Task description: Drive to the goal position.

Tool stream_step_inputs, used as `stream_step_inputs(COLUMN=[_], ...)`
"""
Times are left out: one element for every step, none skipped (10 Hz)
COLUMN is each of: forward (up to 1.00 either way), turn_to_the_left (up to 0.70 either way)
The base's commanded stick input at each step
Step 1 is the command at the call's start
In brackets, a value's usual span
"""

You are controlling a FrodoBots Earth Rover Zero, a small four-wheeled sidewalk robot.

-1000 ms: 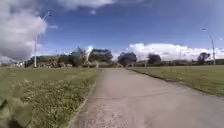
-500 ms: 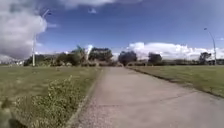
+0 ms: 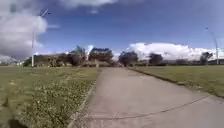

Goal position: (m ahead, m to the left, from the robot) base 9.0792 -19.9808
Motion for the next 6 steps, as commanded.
stream_step_inputs(forward=[0.0, 0.0, 0.0, 0.0, 0.0, 0.7], turn_to_the_left=[0.0, 0.0, 0.0, 0.0, 0.0, 0.0])
